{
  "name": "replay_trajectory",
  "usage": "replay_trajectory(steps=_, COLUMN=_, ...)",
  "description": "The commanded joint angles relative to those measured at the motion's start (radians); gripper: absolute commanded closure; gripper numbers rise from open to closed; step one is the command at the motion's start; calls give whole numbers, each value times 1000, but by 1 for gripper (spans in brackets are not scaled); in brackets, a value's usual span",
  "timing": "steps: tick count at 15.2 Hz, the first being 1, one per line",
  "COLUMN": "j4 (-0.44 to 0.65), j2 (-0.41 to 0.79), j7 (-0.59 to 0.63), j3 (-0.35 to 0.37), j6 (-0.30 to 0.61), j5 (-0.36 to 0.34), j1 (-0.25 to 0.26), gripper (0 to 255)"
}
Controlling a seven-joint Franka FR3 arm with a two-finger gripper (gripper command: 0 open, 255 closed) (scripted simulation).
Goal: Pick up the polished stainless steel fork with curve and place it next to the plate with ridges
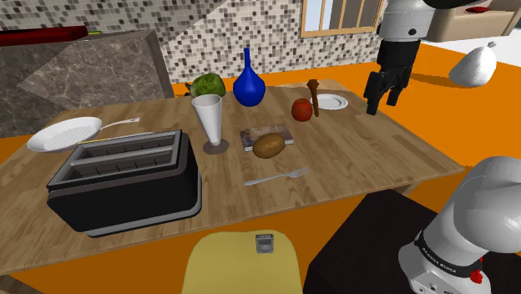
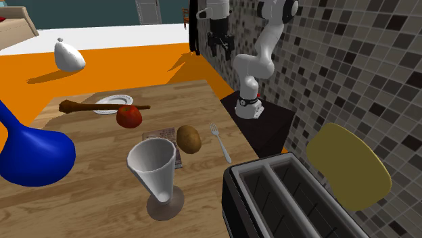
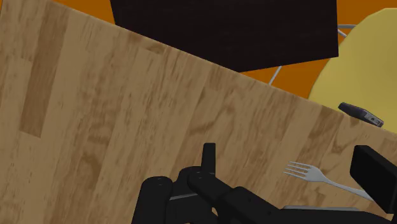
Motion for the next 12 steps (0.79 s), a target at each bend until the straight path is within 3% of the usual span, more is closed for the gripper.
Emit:
replay_trajectory(steps=1, j4=0, j2=0, j7=0, j3=0, j6=0, j5=0, j1=0, gripper=0)
replay_trajectory(steps=12, j4=-91, j2=265, j7=-295, j3=0, j6=376, j5=-34, j1=143, gripper=0)
